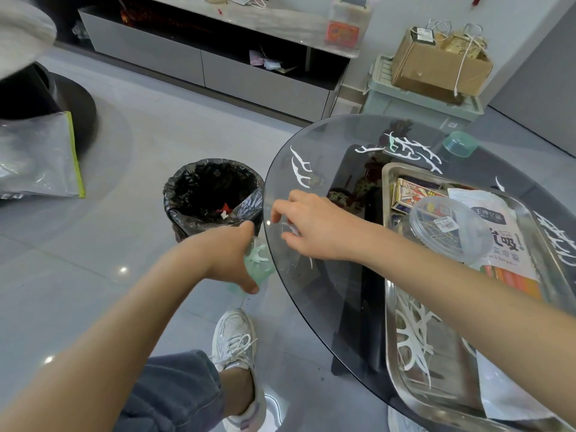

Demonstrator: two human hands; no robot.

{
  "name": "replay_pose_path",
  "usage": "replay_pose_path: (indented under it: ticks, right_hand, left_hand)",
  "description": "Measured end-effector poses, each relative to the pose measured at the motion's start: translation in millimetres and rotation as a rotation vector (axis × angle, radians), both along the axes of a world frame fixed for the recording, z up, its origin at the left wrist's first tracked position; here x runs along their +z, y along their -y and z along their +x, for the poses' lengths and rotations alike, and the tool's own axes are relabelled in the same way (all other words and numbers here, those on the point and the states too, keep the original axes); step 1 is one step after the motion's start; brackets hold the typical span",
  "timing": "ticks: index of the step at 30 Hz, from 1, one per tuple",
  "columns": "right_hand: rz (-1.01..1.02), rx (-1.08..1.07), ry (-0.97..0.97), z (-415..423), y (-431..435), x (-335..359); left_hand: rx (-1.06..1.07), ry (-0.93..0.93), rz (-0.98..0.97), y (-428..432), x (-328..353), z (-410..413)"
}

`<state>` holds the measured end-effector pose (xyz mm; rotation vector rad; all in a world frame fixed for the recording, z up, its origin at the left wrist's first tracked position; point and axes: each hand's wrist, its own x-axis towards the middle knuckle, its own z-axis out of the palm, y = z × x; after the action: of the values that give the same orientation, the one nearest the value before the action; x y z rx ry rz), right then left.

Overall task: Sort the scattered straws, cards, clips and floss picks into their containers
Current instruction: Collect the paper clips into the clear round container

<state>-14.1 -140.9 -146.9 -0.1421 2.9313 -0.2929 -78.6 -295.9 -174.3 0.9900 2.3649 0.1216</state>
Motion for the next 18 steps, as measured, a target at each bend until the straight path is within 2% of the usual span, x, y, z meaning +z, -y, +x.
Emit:
replay_pose_path:
  ticks: [3,8,18]
  right_hand:
    - [0.004,0.009,0.010,-1.5,0.2,1.6]
    - [0.022,0.032,0.074,-4.9,3.1,5.6]
    - [0.061,-0.076,-0.016,-1.0,23.3,-3.5]
  left_hand:
    - [-0.020,0.015,0.090,-9.2,-3.3,3.0]
    - [-0.032,0.031,0.083,-10.7,-4.3,1.1]
    - [-0.042,0.173,0.156,-4.0,-10.6,10.8]
